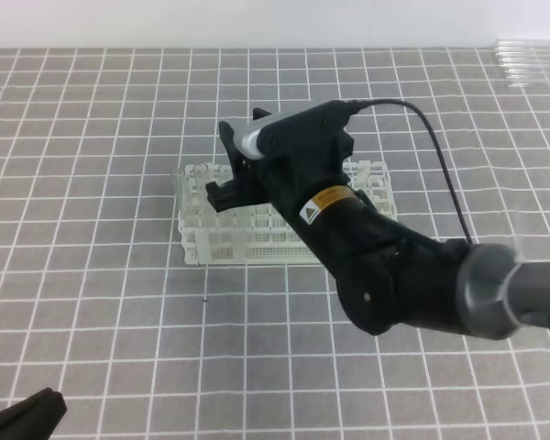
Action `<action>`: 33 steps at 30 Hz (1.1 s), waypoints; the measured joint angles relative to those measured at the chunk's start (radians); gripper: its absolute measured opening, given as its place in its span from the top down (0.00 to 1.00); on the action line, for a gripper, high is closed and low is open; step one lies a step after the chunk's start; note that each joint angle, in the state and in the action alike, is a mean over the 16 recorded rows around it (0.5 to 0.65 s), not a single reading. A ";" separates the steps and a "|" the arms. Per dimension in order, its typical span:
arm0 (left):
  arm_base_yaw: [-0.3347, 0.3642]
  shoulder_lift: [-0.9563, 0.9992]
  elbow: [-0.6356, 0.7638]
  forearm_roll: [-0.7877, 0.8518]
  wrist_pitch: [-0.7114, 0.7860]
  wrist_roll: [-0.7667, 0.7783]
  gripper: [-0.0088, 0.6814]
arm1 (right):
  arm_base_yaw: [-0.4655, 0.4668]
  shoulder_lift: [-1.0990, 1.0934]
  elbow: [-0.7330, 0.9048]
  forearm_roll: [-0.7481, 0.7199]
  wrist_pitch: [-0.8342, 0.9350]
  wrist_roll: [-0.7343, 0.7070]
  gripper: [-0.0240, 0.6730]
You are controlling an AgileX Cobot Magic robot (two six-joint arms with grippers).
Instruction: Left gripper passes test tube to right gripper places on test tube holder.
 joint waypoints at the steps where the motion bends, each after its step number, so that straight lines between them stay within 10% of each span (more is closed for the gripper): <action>1: 0.000 0.000 0.000 0.000 0.000 0.000 0.99 | 0.000 -0.016 0.000 0.002 0.024 -0.008 0.54; 19: -0.001 0.002 0.002 0.000 0.000 0.001 0.99 | 0.000 -0.624 0.170 0.009 0.569 -0.143 0.96; 33: -0.001 0.001 0.001 0.000 0.000 0.001 0.99 | 0.000 -1.093 0.491 0.076 0.893 -0.142 0.98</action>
